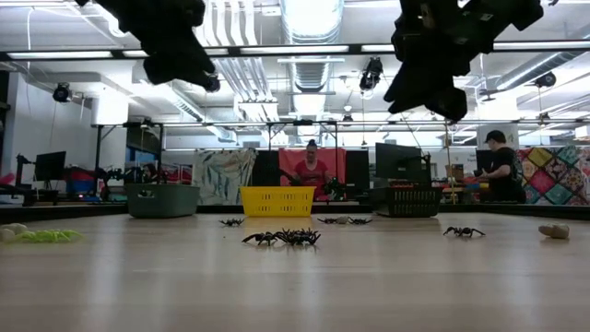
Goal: Sort Halloween decoration
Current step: Put the black spider toy into the black bin
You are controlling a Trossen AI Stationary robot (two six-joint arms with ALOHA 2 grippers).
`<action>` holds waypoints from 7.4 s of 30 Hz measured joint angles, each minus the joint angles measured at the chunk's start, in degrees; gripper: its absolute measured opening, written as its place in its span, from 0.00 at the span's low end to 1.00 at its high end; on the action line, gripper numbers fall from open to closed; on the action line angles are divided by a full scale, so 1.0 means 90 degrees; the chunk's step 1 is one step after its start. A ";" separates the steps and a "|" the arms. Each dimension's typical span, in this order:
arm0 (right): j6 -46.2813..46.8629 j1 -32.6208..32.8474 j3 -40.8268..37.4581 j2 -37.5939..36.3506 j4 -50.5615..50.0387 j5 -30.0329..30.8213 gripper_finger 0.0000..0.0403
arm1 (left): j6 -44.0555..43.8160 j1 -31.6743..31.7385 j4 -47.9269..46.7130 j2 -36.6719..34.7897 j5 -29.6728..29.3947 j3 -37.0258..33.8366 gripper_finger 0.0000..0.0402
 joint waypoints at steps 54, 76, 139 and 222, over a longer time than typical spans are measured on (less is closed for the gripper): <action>0.1729 0.0012 0.0009 -0.0009 -0.1869 -0.1560 0.21 | -0.0597 -0.2102 -0.0003 0.2358 -0.0306 -0.0260 0.39; 0.2819 0.0113 0.0006 -0.0509 -0.3671 -0.2424 0.21 | 0.0066 -0.1146 0.2359 0.2358 -0.0028 -0.1104 0.27; 0.3243 0.0109 0.0006 -0.0488 -0.2951 -0.1587 0.21 | 0.1626 -0.0360 0.4522 0.3874 -0.0474 -0.1946 0.03; -0.4457 -0.0094 0.3736 0.3522 -0.0512 -0.0548 0.02 | -0.3318 -0.0206 0.6051 0.1737 0.1618 -0.1951 0.10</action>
